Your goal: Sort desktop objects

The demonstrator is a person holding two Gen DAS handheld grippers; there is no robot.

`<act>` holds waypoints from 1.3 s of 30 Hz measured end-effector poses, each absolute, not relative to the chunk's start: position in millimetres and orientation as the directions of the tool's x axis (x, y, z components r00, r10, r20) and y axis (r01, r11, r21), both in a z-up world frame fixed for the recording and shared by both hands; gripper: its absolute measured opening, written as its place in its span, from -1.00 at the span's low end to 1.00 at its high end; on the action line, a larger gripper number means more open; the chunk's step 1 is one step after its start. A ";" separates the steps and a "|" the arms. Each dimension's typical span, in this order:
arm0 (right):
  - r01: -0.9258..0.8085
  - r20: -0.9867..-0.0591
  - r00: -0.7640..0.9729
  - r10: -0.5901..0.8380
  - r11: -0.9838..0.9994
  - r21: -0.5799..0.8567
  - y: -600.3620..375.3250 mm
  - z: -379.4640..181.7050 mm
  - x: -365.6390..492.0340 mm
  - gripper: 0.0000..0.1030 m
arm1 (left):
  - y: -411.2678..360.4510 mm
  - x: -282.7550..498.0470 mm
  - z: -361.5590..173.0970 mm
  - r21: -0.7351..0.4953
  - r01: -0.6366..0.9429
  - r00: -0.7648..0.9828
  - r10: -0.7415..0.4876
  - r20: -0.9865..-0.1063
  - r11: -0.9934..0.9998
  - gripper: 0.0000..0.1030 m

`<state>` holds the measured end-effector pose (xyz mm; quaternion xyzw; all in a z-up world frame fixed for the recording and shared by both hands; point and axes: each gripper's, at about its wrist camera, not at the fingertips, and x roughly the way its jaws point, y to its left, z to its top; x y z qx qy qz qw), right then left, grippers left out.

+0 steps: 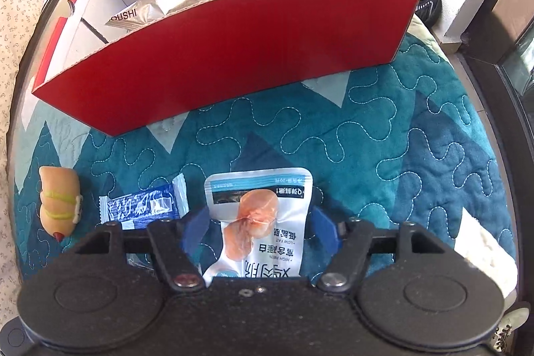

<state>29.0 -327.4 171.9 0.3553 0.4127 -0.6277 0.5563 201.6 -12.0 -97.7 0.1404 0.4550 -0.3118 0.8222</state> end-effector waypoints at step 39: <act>0.995 -0.862 -0.048 -0.504 0.054 -0.087 -290.9 235.2 19.0 0.01 | -27.1 194.5 -49.5 -0.062 0.658 0.432 -0.444 -0.785 0.750 -0.35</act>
